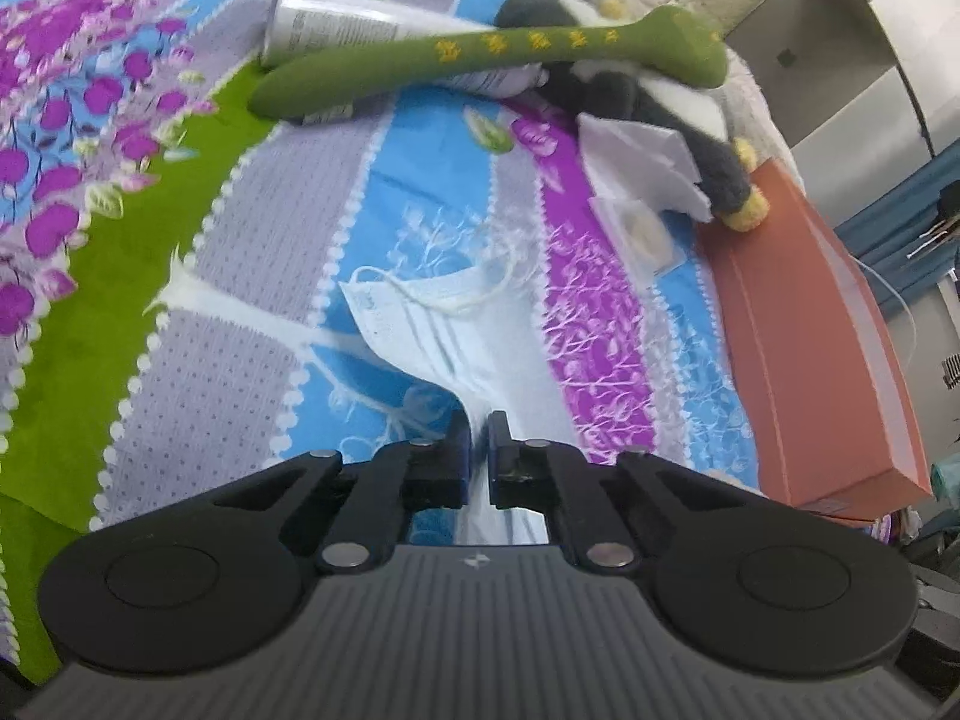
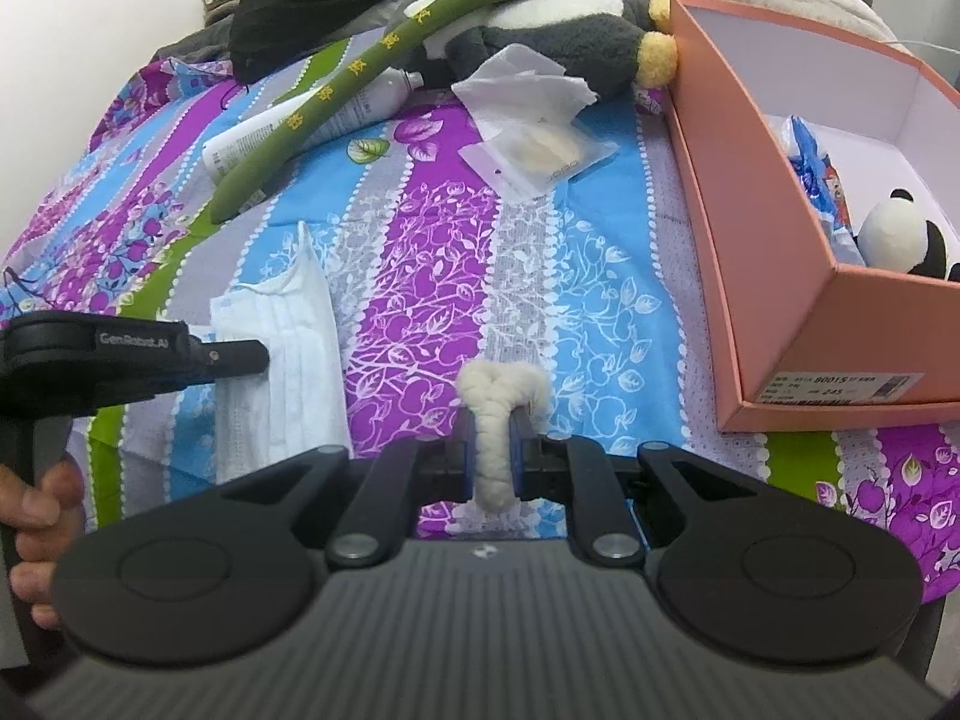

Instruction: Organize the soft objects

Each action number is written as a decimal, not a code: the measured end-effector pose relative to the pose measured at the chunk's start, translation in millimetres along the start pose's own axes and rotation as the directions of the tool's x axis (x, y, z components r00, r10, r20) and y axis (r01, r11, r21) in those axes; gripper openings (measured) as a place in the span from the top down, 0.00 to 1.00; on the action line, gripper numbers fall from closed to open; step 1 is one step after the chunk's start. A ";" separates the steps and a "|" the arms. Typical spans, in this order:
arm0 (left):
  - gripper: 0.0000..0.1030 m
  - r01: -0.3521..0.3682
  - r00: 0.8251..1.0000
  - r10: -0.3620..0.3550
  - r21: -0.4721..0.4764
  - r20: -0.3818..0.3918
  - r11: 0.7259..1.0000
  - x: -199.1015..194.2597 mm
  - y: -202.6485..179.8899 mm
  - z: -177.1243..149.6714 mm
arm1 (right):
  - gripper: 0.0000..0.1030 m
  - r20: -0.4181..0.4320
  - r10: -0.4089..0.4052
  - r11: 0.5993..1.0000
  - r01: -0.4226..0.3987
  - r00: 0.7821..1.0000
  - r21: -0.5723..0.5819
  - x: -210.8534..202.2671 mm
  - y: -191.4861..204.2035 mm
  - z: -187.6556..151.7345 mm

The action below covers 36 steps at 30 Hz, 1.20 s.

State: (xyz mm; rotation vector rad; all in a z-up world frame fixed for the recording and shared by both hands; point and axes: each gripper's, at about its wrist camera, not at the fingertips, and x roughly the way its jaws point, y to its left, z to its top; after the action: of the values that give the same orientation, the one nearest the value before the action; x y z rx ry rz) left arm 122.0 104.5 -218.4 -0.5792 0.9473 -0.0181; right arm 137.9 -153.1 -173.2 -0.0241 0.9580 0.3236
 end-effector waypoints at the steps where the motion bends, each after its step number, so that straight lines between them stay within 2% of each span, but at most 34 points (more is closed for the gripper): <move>1: 0.94 0.006 1.000 -0.006 0.005 0.005 1.000 -2.8 -2.2 0.9 | 0.86 0.004 -0.001 1.000 0.001 1.000 0.001 -1.3 -0.3 0.5; 8: 0.94 0.056 0.998 -0.058 0.047 0.039 0.997 -28.8 -24.4 10.9 | 0.86 0.047 -0.001 1.000 0.001 0.999 0.010 -18.1 -1.2 6.1; 12: 0.94 0.078 0.995 -0.084 0.104 0.056 0.992 -43.4 -40.4 18.0 | 0.86 0.086 0.004 1.000 -0.006 0.996 0.018 -31.6 -1.9 11.0; 15: 0.94 0.063 0.995 -0.073 0.146 0.068 0.987 -49.4 -49.9 19.0 | 0.86 0.104 0.000 1.000 -0.002 0.995 0.019 -38.2 -2.7 12.6; 17: 0.94 0.059 0.995 -0.070 0.142 0.071 0.988 -50.3 -48.2 17.0 | 0.86 0.105 -0.005 1.000 0.002 0.994 0.022 -39.4 -3.3 11.6; 24: 0.91 0.028 0.999 -0.029 0.045 0.027 0.999 -33.4 -10.5 4.5 | 0.86 0.059 0.002 1.000 -0.003 0.998 0.030 -29.7 -2.2 1.3; 25: 0.82 0.028 0.999 -0.028 0.021 0.018 0.999 -29.6 -2.3 3.1 | 0.86 0.050 0.006 0.999 -0.007 0.999 0.032 -27.5 -1.1 0.1; 26: 0.65 0.032 0.999 -0.031 -0.007 0.010 0.999 -25.9 5.9 2.3 | 0.86 0.040 0.012 0.999 -0.013 0.999 0.033 -24.8 0.0 -0.7; 27: 0.57 0.039 0.999 -0.039 -0.043 0.006 0.998 -21.9 15.6 1.6 | 0.86 0.030 0.018 0.999 -0.019 0.999 0.031 -21.8 1.8 -1.0; 28: 0.55 0.049 0.999 -0.049 -0.073 0.004 0.996 -18.7 23.2 1.6 | 0.86 0.023 0.021 0.999 -0.022 1.000 0.024 -19.3 4.3 -1.0; 32: 0.55 0.139 0.990 -0.141 -0.217 0.005 0.966 -7.3 52.4 5.4 | 0.86 0.014 0.028 1.000 -0.028 1.000 -0.005 -13.5 12.4 2.5; 36: 0.56 0.204 0.976 -0.216 -0.310 -0.004 0.928 7.9 68.3 9.1 | 0.86 0.005 0.030 0.999 -0.030 1.000 -0.015 -7.8 16.1 7.4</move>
State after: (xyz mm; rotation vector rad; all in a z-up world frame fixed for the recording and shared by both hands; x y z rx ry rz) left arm 117.9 164.5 -252.8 -0.9725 0.9279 -0.0746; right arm 135.2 -138.7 -160.6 -0.0231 0.9516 0.3585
